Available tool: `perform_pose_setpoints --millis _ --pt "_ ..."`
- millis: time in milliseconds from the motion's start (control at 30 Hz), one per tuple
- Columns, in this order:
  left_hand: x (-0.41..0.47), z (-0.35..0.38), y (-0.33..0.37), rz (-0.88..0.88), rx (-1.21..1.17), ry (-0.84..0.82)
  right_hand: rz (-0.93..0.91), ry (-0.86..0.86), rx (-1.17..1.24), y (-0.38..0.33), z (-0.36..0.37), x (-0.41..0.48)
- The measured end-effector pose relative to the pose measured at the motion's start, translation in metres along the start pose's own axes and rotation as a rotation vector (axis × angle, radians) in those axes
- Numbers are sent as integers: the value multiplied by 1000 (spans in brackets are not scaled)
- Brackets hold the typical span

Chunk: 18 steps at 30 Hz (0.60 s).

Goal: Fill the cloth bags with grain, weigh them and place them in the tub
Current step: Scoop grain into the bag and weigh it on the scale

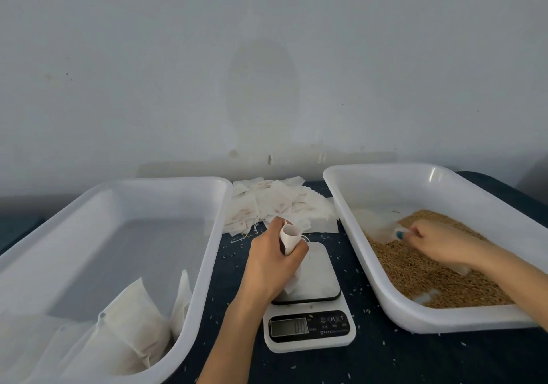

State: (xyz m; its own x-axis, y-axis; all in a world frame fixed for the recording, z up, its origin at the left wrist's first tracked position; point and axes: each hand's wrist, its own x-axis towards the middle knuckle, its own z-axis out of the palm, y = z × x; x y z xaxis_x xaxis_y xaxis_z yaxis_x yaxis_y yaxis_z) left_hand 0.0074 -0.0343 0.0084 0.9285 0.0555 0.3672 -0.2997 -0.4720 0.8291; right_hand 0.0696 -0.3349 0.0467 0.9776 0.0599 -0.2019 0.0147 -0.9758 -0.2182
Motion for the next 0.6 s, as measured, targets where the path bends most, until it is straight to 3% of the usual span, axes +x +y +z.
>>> perform_pose_setpoints --millis 200,400,500,600 --pt "0 -1 -2 1 24 1 -21 0 -281 -25 -1 4" --pt "0 -1 0 5 30 -1 14 -115 -386 -47 -8 -3" --pt "1 -2 1 19 43 15 -30 98 -441 -61 -21 -20" --pt "2 0 0 23 35 52 -300 421 -126 -94 -25 -44"
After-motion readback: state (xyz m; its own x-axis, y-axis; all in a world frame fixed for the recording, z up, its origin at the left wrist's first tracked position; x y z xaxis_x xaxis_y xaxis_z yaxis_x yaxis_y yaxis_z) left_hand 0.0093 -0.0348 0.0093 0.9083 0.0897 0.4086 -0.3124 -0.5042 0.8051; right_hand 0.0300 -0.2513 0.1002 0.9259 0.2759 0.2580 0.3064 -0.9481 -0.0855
